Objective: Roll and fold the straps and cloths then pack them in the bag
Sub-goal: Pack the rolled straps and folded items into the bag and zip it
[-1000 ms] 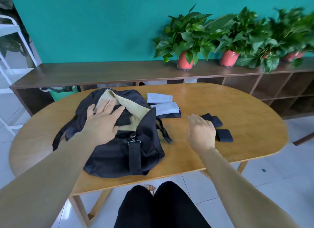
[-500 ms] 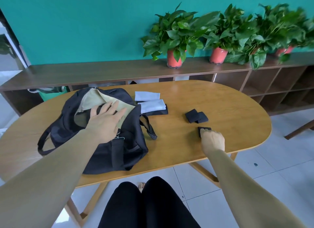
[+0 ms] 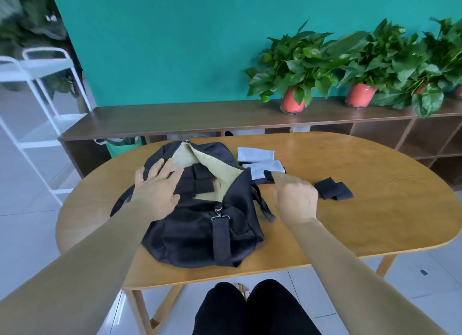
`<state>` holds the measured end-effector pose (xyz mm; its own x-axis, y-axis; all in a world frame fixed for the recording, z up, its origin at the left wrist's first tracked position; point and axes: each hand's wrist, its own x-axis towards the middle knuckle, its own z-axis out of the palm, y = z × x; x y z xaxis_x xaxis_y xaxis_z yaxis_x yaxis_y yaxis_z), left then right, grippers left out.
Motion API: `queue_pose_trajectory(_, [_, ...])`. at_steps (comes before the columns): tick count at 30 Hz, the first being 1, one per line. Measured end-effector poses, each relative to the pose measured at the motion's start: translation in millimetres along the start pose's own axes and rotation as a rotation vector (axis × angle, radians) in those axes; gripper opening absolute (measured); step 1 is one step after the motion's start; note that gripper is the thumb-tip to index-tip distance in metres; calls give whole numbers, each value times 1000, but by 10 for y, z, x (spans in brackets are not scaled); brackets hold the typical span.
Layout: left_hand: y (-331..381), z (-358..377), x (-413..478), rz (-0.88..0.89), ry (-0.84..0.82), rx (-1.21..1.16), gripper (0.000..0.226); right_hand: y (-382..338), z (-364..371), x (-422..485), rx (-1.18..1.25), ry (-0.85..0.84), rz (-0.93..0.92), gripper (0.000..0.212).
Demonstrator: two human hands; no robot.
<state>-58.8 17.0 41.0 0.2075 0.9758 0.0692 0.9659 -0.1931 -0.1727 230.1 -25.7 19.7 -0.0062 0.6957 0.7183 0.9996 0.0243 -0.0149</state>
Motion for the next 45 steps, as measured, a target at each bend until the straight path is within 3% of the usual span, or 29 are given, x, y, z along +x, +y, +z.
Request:
queue_pose_trajectory(4, [-166,82,94,-13,47,-57,62,-707,169,281,50,47,-135,38])
queue_pose_trajectory(13, [-380,294,267,29,131,-117,66,-1402,815,378,-5,-291,-255,40])
queue_pose_trajectory(19, [-437,403,305,64,154,-159,76,-1534,1047,473,-28,-288,-285,25])
queue_pose_trajectory(21, [-451,432,324,66,150,-159,80,-1545,1109,471,-31,-286,-270,31])
queue_pose_trajectory(23, [-458,457,338,64,149,-172,83,-1544,1213,420,-49,-315,-286,35])
queue_pose_trajectory(26, [-447,484,351,59,126,-173,87,-1528,1378,339,-77,-409,-352,22])
queue_pose_trajectory(37, [-407,381,310,60,116,-124,84,-1404,1318,397,-21,-635,-396,46])
queue_pose_trajectory(42, [-343,226,244,73,140,-92,77,-1279,1009,433,4,-579,-353,51])
queue_pose_trajectory(45, [-252,134,209,79,145,-91,75,-1129,856,422,37,-431,-352,44])
